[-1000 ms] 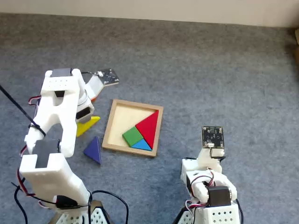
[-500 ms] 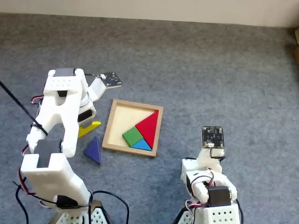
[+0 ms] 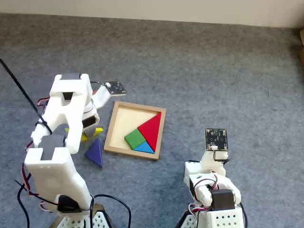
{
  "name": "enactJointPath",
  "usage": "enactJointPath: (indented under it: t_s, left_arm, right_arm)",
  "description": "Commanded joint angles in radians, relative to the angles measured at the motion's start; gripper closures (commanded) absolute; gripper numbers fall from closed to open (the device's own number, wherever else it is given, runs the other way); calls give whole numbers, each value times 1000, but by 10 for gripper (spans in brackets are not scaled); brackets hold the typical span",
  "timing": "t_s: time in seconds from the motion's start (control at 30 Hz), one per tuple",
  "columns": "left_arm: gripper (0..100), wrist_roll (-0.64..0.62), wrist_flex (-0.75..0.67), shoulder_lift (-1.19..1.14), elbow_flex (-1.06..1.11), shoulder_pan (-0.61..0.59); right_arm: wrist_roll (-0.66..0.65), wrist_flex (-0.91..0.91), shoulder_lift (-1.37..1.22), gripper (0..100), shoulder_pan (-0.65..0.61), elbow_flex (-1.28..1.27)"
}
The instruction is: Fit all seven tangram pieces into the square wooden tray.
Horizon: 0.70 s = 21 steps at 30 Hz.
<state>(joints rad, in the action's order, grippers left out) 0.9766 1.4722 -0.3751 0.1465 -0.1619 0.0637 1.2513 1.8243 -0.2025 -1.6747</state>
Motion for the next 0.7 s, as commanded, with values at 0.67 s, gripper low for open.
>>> enactJointPath:
  t_s: [0.67]
  left_arm:
    - [995, -106, 107, 265, -231, 137]
  right_arm:
    - [6, 7, 22, 964, 10, -136]
